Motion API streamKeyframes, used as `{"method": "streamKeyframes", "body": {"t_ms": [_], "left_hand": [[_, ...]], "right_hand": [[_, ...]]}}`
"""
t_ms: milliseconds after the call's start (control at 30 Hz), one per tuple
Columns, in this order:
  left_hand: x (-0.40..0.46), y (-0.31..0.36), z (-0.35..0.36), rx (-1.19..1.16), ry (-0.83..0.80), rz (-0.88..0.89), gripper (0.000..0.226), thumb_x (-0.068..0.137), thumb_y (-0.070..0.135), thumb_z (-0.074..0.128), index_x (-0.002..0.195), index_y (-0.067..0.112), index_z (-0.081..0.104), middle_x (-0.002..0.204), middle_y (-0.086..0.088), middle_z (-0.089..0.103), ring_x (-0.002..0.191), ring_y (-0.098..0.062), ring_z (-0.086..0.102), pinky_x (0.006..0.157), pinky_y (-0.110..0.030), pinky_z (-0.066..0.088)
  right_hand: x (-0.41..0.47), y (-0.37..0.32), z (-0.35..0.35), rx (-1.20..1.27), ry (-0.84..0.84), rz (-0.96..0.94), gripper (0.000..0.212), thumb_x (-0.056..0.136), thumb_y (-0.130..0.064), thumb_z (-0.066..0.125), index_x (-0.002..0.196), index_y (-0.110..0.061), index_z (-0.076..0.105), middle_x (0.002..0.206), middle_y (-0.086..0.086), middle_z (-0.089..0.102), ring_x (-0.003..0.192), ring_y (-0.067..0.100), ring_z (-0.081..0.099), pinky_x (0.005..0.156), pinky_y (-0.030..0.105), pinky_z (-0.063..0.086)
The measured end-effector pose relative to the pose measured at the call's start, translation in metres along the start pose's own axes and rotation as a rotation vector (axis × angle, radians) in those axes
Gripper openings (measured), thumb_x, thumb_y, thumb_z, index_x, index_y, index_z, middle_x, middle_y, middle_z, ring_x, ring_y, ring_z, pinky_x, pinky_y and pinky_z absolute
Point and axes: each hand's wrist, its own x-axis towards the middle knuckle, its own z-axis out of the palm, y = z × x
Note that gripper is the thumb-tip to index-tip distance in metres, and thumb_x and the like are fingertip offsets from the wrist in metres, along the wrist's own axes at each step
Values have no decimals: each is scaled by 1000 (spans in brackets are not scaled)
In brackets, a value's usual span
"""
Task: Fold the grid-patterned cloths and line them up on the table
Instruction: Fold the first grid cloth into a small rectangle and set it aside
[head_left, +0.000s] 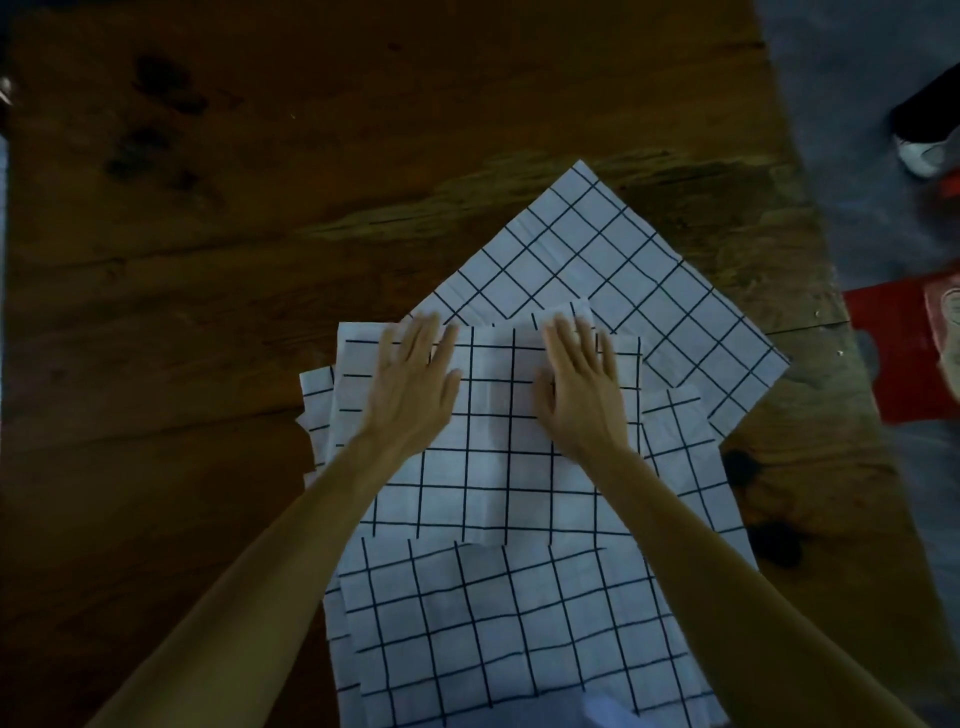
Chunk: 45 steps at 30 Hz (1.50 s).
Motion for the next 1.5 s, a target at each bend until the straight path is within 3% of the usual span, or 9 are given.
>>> {"method": "streamKeyframes", "body": {"t_ms": [167,267,467,567,767,900,1200,1333,1500], "left_hand": [[31,27,1,-46,52,3,53,81,20,65,129,8,46,125,-15,51,118,-32,45,105,-49,30],[37,28,1,-39,93,-21,46,79,20,69,121,10,53,112,-14,56,107,-30,52,99,-47,36],[40,31,2,-52,93,-52,34,77,11,68,110,10,59,100,-13,56,92,-31,52,80,-42,39],[40,32,0,-28,123,-60,23,77,10,67,99,12,59,94,-10,55,87,-29,51,75,-40,38],[39,32,-8,-58,221,-6,15,84,22,52,95,14,60,99,-7,58,98,-27,50,82,-35,26],[32,38,-24,-105,255,-34,16,77,6,62,92,11,61,97,-9,60,99,-30,52,86,-41,32],[5,44,-60,-216,352,33,21,80,12,59,100,12,65,101,-8,66,106,-29,57,93,-45,34],[-9,52,-80,-221,450,23,39,76,5,70,114,7,60,115,-13,62,116,-32,52,94,-49,38],[-25,63,-112,-261,517,56,33,79,7,69,110,10,59,114,-12,60,117,-30,49,97,-46,35]], "right_hand": [[36,-28,-2,123,27,-115,44,94,-29,42,132,-8,51,132,12,54,127,30,45,113,41,24],[42,-28,3,119,16,-97,41,88,-27,64,126,-14,56,125,9,55,119,29,46,107,41,31],[47,-24,6,95,73,-111,29,86,-30,62,109,-13,66,103,9,55,95,28,51,89,40,40],[48,-20,5,135,35,-94,30,87,-24,62,115,-14,63,109,9,50,95,28,51,84,38,43],[50,-17,-5,128,31,-173,20,91,-24,56,104,-12,65,109,9,56,94,26,54,84,36,39],[47,-23,-24,205,90,-190,13,91,-19,59,98,-12,68,96,6,65,81,26,62,77,37,45],[17,-40,-69,120,111,-209,8,87,-17,67,94,-15,69,132,4,56,73,26,65,63,32,50],[5,-54,-98,142,145,-142,5,88,-23,66,92,-19,68,107,0,62,75,18,62,73,35,53],[-3,-73,-140,237,-5,-6,11,92,-31,59,94,-23,66,88,-6,69,80,14,63,75,32,51]]}}
